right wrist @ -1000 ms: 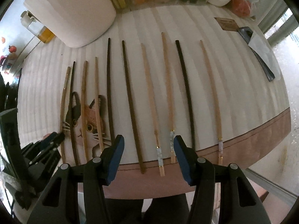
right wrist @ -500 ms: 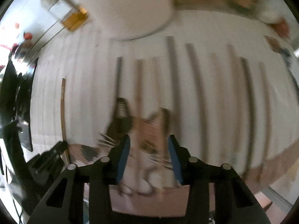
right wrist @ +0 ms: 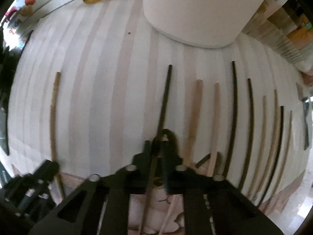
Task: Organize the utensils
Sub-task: 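Grasp a dark chopstick with the right tool while the left tool holds its chopstick, then lift both held chopsticks and lower them into the cream holder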
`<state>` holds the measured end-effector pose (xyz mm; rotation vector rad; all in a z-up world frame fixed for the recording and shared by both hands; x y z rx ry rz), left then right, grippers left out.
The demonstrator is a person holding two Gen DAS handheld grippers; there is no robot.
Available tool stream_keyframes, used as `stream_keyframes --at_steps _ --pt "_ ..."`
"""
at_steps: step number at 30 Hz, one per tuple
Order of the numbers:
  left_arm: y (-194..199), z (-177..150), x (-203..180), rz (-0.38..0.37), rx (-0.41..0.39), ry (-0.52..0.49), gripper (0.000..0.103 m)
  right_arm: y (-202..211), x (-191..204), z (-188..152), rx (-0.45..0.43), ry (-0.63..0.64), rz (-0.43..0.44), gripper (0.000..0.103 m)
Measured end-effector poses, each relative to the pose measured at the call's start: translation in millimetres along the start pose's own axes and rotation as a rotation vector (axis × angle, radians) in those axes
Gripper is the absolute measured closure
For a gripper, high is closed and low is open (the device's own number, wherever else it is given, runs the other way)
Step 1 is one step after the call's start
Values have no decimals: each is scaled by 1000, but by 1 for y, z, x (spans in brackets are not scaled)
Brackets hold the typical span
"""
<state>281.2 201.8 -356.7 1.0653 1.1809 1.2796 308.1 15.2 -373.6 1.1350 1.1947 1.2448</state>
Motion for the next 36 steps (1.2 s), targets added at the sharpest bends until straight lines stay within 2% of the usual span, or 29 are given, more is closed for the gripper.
stream_keyframes --at_steps 4,8,17,18,21,26,30,36 --pt "-5 17 -3 10 -7 -28 93 1 -14 -4 20 24 -33 97" --pt "-11 33 -5 30 -11 -54 94 7 -29 -9 43 15 -30 97" --pt "-13 35 -3 43 -33 -46 98 15 -35 -13 70 30 -16 97" --pt "-15 36 -15 46 -36 -41 98 11 -22 -9 75 31 -14 97" --pt "-18 40 -25 62 -41 -48 98 10 -33 -8 83 27 -3 97" --pt "-21 31 -41 71 -46 -42 99 -4 -33 21 89 31 -6 97" --pt "-13 25 -54 80 -65 -34 99 -2 -32 21 67 13 10 97" --pt "24 24 -56 44 -114 -18 99 14 -39 13 -4 -45 107 97"
Point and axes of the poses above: each gripper's, at about its wrist camera, not at the fingertips, and y roughly against the way its jaws point, x to its left, z to its top, the point moved 5 cm from there along -y, roughly the way its jaws point, and after that the axes turned 7 degrees about y, right-handed, at the moved point
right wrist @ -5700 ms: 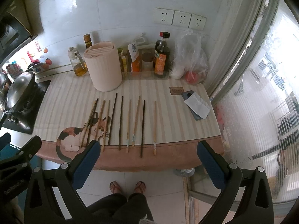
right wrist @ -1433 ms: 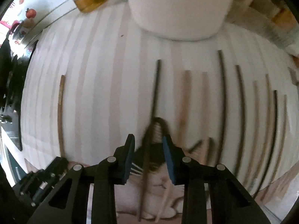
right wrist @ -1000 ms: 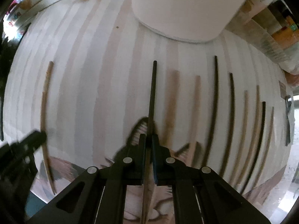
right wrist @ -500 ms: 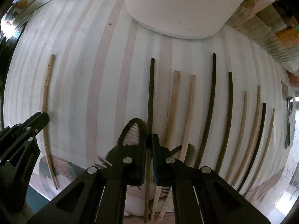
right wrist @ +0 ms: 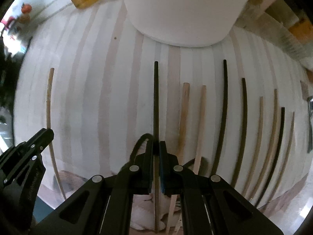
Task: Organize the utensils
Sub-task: 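Lift both held chopsticks and lower them into the cream holder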
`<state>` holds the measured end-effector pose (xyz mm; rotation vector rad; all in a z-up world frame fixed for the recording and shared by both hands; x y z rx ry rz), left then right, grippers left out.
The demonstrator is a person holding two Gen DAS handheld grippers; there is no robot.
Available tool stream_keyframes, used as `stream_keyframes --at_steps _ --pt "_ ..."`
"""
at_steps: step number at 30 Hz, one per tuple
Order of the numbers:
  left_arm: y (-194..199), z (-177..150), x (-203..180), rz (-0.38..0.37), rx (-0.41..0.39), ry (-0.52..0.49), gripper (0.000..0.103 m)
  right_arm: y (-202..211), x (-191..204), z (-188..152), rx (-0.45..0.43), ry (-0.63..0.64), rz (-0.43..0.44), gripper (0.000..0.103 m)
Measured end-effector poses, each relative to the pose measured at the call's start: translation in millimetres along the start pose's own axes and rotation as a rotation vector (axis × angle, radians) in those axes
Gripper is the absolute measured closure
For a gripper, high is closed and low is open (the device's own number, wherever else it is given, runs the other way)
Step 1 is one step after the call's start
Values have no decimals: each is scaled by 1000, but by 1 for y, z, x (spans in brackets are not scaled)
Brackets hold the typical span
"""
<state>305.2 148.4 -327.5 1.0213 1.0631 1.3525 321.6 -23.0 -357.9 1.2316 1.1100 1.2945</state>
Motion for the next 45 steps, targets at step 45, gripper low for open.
stream_keyframes --at_steps 45 --pt "257 152 -102 -303 -470 -80 99 343 -104 56 -803 -187 131 98"
Point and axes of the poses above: each gripper's, at about its wrist camera, not at the fingertips, and y roughly against the way its jaws point, x to its left, z to its top, the point moved 5 cm from there along -y, roughly the way its jaws point, and after that the axes turned 7 degrees about y, right-handed, at the moved point
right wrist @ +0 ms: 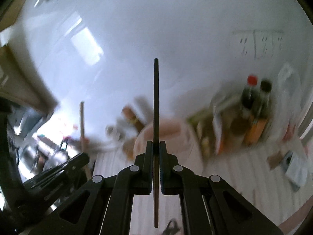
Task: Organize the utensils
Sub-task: 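Lift both held chopsticks and lower them into the cream holder, then open both tools to release the chopsticks into the holder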
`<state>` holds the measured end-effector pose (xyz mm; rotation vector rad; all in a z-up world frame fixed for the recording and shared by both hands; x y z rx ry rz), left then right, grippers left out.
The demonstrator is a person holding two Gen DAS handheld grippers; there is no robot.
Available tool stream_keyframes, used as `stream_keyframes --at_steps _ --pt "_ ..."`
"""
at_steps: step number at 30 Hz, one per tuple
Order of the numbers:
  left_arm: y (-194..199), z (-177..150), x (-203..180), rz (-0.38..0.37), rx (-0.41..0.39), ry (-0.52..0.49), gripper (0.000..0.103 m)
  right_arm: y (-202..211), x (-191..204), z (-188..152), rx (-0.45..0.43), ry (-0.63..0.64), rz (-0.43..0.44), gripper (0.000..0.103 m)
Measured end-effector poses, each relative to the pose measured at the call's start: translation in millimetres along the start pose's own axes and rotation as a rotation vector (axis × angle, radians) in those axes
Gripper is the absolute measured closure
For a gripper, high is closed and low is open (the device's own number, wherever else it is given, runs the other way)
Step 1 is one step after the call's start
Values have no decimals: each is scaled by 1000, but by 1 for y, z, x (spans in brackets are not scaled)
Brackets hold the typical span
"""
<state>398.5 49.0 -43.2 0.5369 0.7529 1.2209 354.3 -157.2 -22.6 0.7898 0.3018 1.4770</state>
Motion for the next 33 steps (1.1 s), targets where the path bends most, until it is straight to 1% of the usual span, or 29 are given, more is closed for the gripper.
stream_keyframes --at_steps 5,9,13,17,18,20,27,33 --pt "-22 36 -16 -11 -36 -7 99 -14 -14 54 -115 0 -52 98" --pt "-41 54 -23 -24 -46 5 99 -31 -20 76 -180 7 -65 98" --pt "-61 64 -27 -40 -48 21 99 -54 -26 90 -212 3 -59 98" --pt "-80 67 -31 -45 -42 26 99 -73 -29 93 -223 -1 -46 98" --pt "-83 67 -31 -44 -45 25 99 -76 -27 88 -226 1 -44 98" --pt "-90 66 -34 -50 -48 28 99 -82 -28 89 -233 0 -38 98" --pt "-104 71 -42 -31 -97 5 99 -100 -26 89 -244 18 -24 98" --pt "-117 69 -40 -18 -71 -1 98 -114 -25 82 -222 41 -15 98"
Point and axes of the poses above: each gripper's, at about its wrist camera, not at the fingertips, and y roughly against the way its jaws point, x to its left, z to its top, the point moved 5 cm from there along -y, roughly the way its jaws point, and after that the axes turned 7 degrees about y, right-handed, at the moved point
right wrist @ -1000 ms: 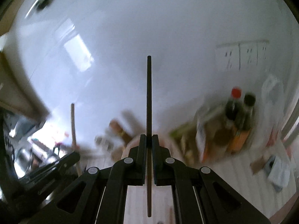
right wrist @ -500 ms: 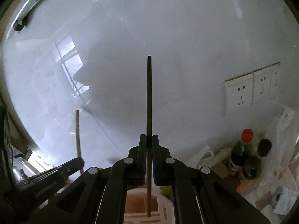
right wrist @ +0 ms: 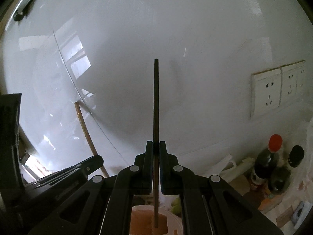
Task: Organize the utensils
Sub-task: 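Open both tools to release the chopsticks into the holder, then move both open tools back down to the chopsticks on the mat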
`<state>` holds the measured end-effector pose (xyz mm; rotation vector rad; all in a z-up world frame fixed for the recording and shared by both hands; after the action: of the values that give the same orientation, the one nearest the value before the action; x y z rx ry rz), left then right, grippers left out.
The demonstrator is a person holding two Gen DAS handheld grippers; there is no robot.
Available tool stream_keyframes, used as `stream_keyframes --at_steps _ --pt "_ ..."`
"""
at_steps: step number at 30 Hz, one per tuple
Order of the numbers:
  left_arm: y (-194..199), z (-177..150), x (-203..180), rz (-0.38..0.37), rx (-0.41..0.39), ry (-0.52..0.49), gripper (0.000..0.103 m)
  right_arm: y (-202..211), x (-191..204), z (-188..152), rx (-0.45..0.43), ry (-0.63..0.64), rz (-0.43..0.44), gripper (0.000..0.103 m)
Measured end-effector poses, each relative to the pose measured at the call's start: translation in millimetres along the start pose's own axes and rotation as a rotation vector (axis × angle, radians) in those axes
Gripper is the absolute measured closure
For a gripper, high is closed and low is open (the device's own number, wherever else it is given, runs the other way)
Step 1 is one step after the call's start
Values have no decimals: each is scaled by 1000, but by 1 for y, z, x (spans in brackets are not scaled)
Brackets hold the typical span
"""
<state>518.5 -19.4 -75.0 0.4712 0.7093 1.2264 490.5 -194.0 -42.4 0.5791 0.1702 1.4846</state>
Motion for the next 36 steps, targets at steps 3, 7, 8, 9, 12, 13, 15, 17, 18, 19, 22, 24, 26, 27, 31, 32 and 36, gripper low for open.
stream_keyframes --at_steps 3,7,8,9,12,13,15,17,18,19,22,24,26,27,31,32,36 --pt "4 -2 2 10 15 -5 94 -8 0 -11 45 18 27 97" --pt "17 -5 6 63 -4 -39 85 -14 -3 -20 124 20 51 96" --pt "22 -6 8 73 -11 -39 66 -12 -4 -21 135 21 56 91" --pt "26 -7 11 87 -15 -38 39 -11 -5 -23 140 24 62 82" --pt "42 -11 23 124 -48 -22 18 1 -9 -23 149 29 51 64" --pt "47 -13 27 134 -48 -13 17 7 -12 -24 155 34 39 62" --pt "55 -22 34 140 -38 2 0 20 -15 -23 160 30 28 49" --pt "64 -34 41 170 -34 8 0 35 -21 -25 172 31 3 41" --pt "68 -39 45 180 -29 10 0 41 -24 -27 174 31 -6 34" --pt "71 -45 48 187 -24 12 0 48 -26 -28 177 28 -17 31" --pt "79 -67 51 201 -10 13 0 73 -37 -39 197 12 -45 18" --pt "85 -83 53 208 11 13 0 87 -44 -50 203 7 -72 6" --pt "88 -99 53 215 29 13 0 102 -51 -65 212 2 -94 5" --pt "89 -107 51 219 41 8 0 108 -54 -72 221 4 -104 3" --pt "87 -146 46 228 94 -15 0 127 -66 -105 279 17 -152 3" --pt "85 -158 45 234 106 -22 0 130 -67 -111 297 20 -156 3" --pt "74 -201 42 261 184 -42 0 140 -83 -150 384 28 -183 3"
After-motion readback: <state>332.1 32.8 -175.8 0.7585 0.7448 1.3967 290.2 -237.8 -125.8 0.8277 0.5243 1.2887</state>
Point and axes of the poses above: each gripper's, at about its wrist camera, not at the fingertips, and y roughly against the way its jaws point, x to its left, z to its top, the point moved 5 cm from there along -y, roughly the way its jaws point, and after that the axes turned 7 degrees about y, right-handed, at the moved point
